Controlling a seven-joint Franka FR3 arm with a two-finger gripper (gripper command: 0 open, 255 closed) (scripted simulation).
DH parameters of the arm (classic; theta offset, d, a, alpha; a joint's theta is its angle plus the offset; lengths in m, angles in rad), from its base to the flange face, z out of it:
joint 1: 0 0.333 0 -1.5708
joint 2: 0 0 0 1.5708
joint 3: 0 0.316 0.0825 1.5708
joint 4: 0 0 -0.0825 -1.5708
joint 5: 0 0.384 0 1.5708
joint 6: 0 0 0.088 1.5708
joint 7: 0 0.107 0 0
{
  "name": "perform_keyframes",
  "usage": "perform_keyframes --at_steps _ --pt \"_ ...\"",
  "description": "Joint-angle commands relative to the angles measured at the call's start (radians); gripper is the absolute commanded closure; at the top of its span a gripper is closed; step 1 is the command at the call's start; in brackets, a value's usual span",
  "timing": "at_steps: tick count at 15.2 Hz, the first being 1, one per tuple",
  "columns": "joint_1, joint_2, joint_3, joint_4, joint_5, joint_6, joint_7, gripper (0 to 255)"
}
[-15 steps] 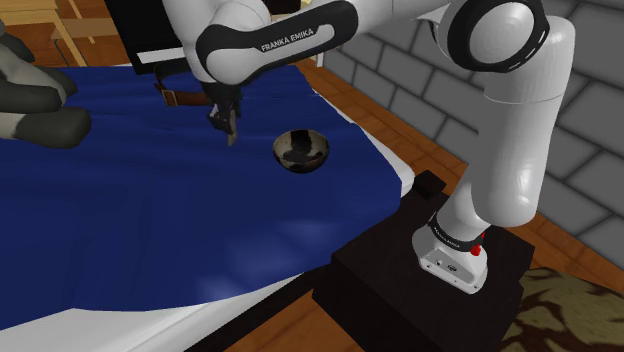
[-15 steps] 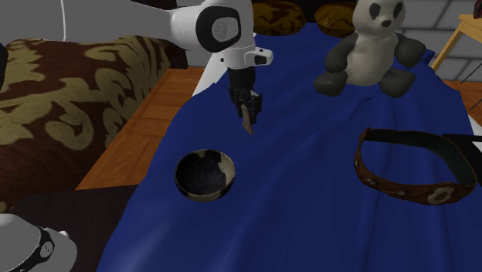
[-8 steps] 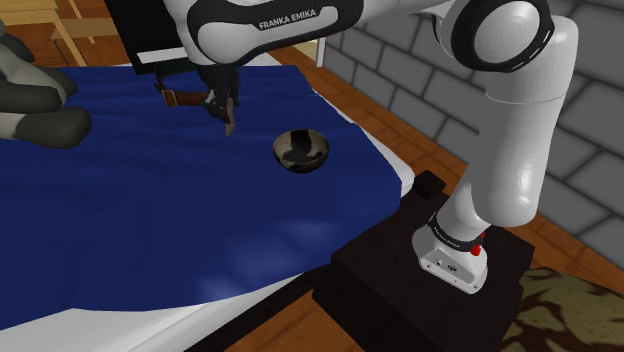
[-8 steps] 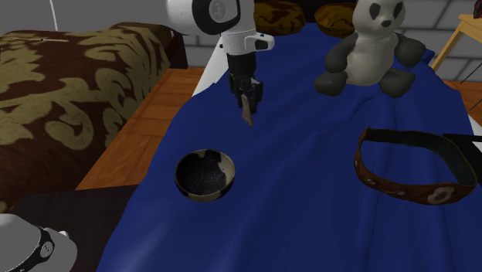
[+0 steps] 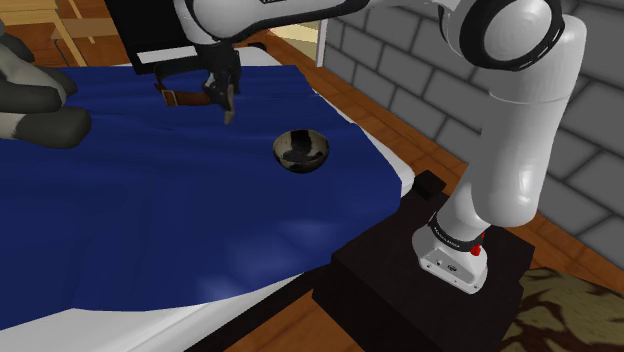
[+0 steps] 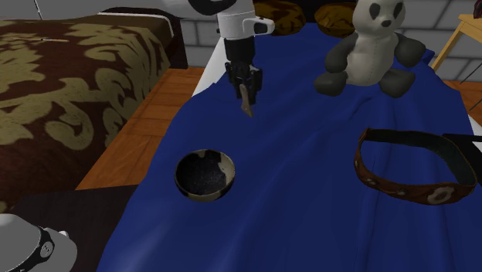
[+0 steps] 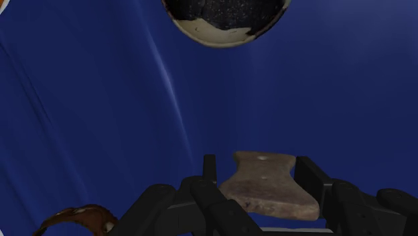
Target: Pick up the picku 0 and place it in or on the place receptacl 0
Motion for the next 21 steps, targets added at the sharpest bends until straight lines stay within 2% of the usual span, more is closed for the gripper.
perform_keyframes --at_steps 1,7,14,21 --pt "-0.024 -0.068 0.001 -0.091 0.018 0.029 -0.012 255" --pt "-0.095 -0.326 -0.018 -0.404 0.093 0.117 -0.088 255" --pt "-0.132 -0.606 -0.080 -0.692 0.161 0.158 -0.208 255" --pt "-0.131 -0.590 -0.079 -0.770 0.152 0.250 -0.186 255"
